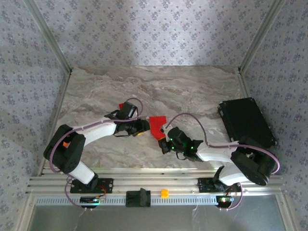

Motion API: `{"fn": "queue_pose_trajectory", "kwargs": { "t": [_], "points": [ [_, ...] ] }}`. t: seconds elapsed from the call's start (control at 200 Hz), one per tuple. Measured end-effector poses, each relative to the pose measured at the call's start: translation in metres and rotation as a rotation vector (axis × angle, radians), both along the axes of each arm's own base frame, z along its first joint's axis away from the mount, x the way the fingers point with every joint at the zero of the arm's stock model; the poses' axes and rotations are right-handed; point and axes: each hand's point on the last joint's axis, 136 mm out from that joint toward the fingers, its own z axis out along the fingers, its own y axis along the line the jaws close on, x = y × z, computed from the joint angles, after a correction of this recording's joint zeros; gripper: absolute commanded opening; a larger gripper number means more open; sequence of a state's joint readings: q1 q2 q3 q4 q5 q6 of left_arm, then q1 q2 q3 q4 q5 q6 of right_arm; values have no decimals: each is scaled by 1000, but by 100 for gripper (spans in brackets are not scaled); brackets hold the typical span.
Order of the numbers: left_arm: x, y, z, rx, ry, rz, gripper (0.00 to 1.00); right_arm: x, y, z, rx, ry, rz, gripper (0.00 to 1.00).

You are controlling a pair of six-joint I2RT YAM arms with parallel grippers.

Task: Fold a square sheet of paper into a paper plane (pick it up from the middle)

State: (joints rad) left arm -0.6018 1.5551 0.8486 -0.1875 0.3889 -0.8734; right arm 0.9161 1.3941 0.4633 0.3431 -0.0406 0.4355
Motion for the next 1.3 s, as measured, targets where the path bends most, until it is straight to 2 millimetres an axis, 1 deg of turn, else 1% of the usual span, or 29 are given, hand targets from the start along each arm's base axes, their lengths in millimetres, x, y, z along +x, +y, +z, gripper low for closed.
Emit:
{"fn": "queue_pose_trajectory", "kwargs": {
  "t": [0.105,0.21,0.29,0.39,0.5,0.725,0.83,0.959,1.059,1.184,1.299],
  "points": [
    [4,4,1,-8,0,11,29,-3,7,-3,41,90,19,0],
    [5,4,2,-13,-4,1,24,-10,15,-6,64,152,49,0],
    [7,-1,6,-28,-7,-17,21,-17,19,-10,73,191,70,0],
    [14,-11,13,-53,-18,-39,20,-24,24,-14,81,224,85,0],
    [20,-20,14,-70,-10,-66,18,-29,29,-15,97,246,96,1],
    [27,-38,1,-58,19,-129,15,-33,37,-13,125,257,117,1],
    [26,-46,-4,-52,30,-164,15,-34,38,-12,132,259,120,1],
    [24,-53,-16,-30,55,-196,13,-33,39,-11,138,258,119,1],
    [22,-55,-31,-4,83,-216,10,-33,39,-10,140,256,119,2],
    [18,-52,-50,39,123,-228,9,-32,39,-10,144,257,118,2],
    [19,-52,-51,43,118,-236,9,-28,37,-9,149,262,106,2]
  ]
}}
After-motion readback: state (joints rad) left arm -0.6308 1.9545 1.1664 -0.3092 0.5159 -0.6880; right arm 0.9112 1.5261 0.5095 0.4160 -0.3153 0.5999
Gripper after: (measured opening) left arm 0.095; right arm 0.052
